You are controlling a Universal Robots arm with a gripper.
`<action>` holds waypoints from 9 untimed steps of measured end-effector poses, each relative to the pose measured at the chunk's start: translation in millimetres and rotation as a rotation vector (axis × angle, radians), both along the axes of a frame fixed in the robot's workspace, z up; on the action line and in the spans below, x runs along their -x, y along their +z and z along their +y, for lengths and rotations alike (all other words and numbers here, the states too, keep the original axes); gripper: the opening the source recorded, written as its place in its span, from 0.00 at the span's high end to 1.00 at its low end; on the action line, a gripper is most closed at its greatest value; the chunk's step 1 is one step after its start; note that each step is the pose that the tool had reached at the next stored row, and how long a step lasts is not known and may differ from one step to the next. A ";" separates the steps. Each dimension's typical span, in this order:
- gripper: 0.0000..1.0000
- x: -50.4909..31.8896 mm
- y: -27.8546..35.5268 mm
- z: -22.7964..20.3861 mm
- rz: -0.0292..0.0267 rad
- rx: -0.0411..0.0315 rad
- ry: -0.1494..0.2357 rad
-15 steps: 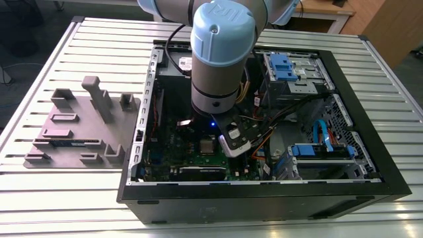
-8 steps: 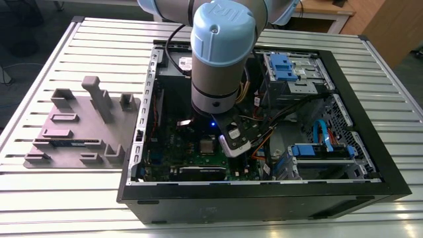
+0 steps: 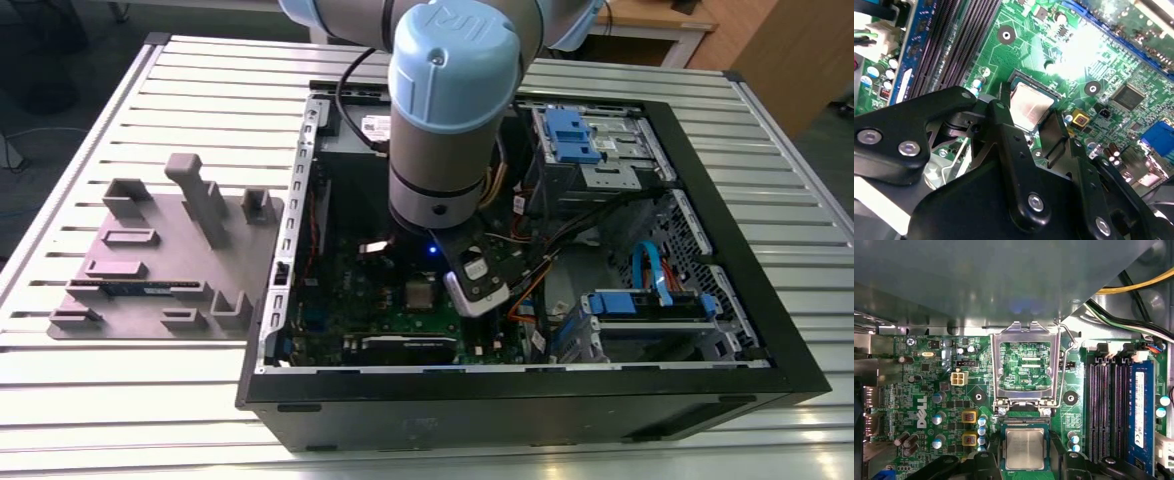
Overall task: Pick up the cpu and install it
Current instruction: 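Place the cpu into insertion slot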
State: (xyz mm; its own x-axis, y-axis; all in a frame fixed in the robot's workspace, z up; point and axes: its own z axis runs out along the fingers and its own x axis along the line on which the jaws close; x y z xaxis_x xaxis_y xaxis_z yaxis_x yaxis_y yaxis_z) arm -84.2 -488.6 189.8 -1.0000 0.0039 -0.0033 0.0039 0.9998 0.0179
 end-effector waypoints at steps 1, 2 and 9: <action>0.53 -1.0 0.0 -0.2 0.0000 0.0000 0.000; 0.53 -2.1 0.0 -0.2 0.0001 0.0000 0.000; 0.53 1.9 0.0 -0.2 -0.0003 0.0000 -0.002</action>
State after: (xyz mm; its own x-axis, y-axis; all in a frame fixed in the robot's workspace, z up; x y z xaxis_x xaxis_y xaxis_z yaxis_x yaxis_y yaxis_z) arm -86.1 -488.8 189.8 -1.0000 0.0061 -0.0036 0.0061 0.9998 0.0179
